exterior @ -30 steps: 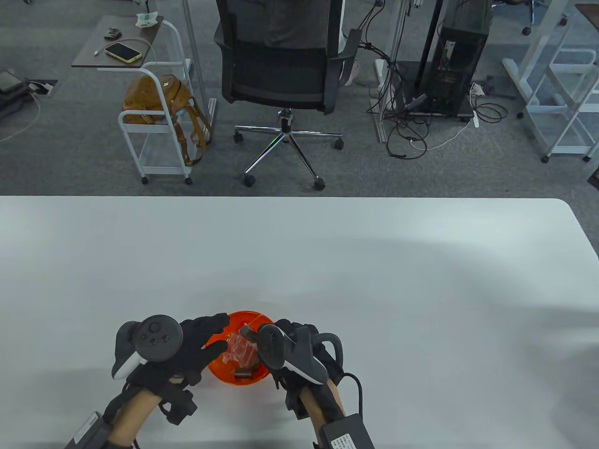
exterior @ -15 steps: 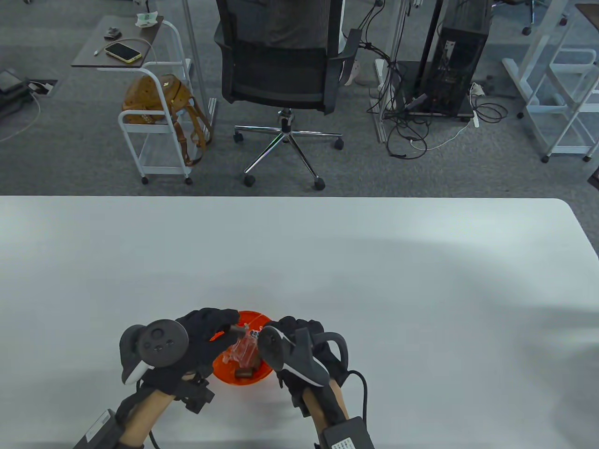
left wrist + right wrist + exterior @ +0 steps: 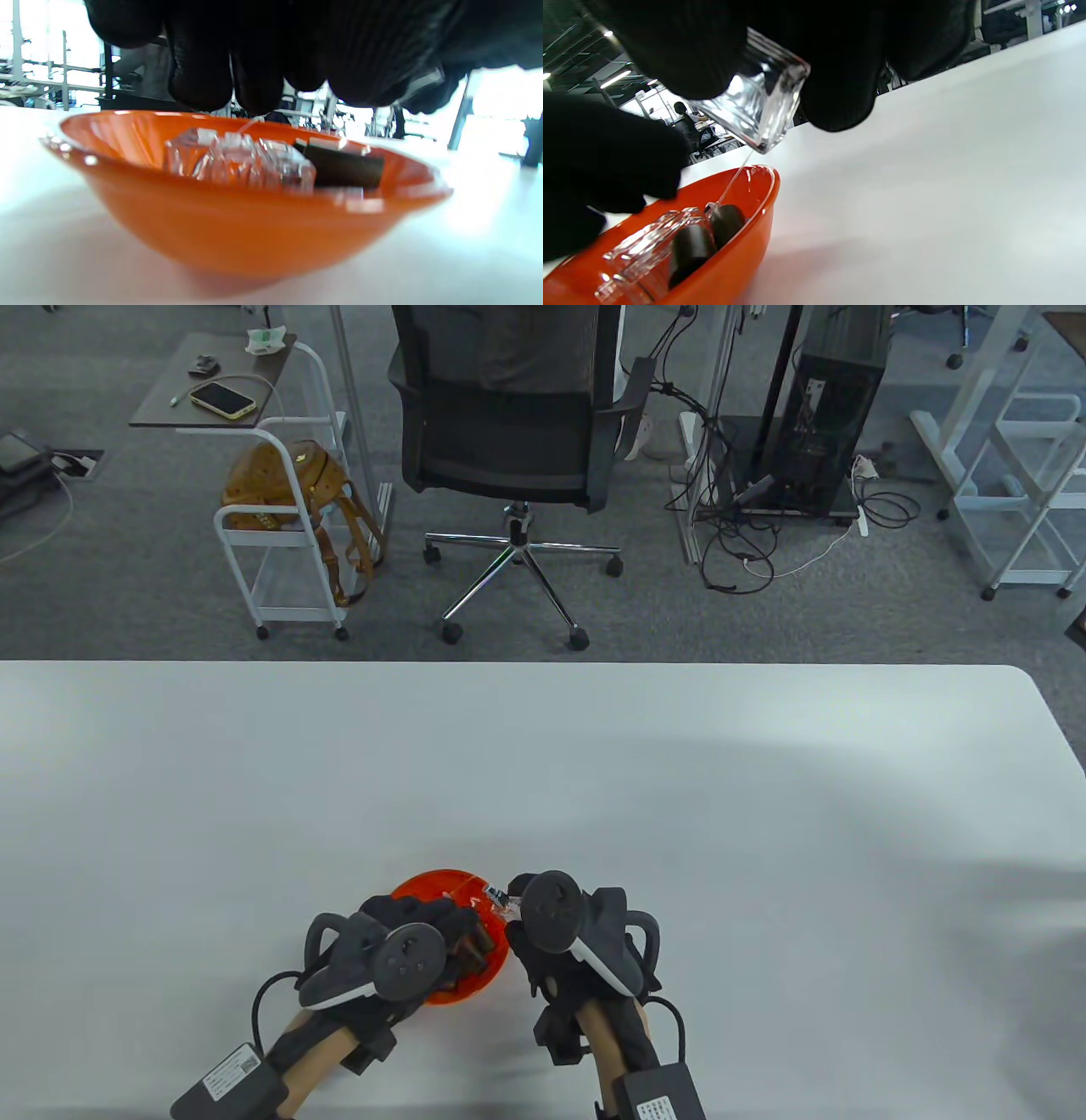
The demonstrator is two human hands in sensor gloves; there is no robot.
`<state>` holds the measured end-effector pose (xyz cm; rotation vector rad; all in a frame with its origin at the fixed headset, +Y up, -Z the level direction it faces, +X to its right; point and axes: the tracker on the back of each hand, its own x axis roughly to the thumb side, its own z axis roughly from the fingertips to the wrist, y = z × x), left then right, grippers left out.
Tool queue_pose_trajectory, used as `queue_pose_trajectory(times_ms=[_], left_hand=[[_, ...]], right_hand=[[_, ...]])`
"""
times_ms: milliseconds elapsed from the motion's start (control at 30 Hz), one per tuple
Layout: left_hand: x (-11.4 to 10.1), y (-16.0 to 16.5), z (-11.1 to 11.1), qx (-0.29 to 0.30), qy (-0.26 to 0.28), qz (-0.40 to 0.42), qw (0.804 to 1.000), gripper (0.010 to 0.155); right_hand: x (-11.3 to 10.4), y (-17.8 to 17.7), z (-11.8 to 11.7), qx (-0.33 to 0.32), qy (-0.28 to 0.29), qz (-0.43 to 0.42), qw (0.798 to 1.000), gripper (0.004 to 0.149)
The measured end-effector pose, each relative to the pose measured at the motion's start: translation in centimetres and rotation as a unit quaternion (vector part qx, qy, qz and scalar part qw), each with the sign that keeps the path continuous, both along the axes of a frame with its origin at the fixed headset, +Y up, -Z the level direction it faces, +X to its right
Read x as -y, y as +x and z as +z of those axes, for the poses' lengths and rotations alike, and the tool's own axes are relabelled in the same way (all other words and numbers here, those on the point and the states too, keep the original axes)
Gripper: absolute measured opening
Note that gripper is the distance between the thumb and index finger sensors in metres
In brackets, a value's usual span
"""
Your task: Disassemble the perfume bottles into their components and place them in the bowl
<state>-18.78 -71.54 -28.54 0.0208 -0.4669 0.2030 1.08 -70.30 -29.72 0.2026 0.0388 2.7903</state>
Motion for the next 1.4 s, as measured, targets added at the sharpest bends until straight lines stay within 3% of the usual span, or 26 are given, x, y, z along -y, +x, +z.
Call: queue_pose_trajectory(times_ms=[67, 200, 400, 567, 667, 767, 1033, 1167, 1400], left_hand=[[-0.7, -1.3, 0.1, -0.012, 0.010, 0.056, 0.998, 0.073], [-1.8, -2.6, 0.4, 0.033, 0.028, 0.157, 0.987, 0.065], [-2.6, -3.0, 0.6, 0.025, 0.074, 0.160, 0.984, 0.045], [-2.1, -2.7, 0.4, -0.010, 0.049, 0.123, 0.991, 0.050], [-2.3, -2.9, 0.3, 0.024, 0.015, 0.173, 0.984, 0.054], [-2.8, -3.5, 0.3, 0.011, 0.041, 0.194, 0.980, 0.047], [-2.7, -3.9, 0.3, 0.012, 0.009, 0.218, 0.976, 0.053], [-2.7, -3.8, 0.3, 0.014, 0.016, 0.202, 0.979, 0.047], [-2.7, -3.6, 0.6, 0.006, 0.016, 0.197, 0.980, 0.052]], right_hand=[[-0.1, -0.6, 0.3, -0.010, 0.010, 0.013, 1.000, 0.057], [-0.1, -2.1, 0.8, -0.035, 0.008, -0.001, 0.999, 0.056], [-0.6, -3.1, 1.3, -0.056, -0.001, -0.058, 0.997, 0.055], [-0.5, -2.9, 1.4, -0.064, 0.014, -0.058, 0.996, 0.056], [-0.7, -2.9, 1.4, -0.057, 0.036, -0.049, 0.997, 0.057], [-1.2, -2.9, 1.6, -0.062, 0.040, -0.083, 0.994, 0.057], [-1.8, -3.8, 2.4, -0.064, 0.122, 0.011, 0.990, 0.056], [-1.8, -3.7, 2.5, -0.067, 0.126, 0.010, 0.990, 0.056], [-1.8, -3.7, 2.4, -0.064, 0.128, 0.008, 0.990, 0.056]])
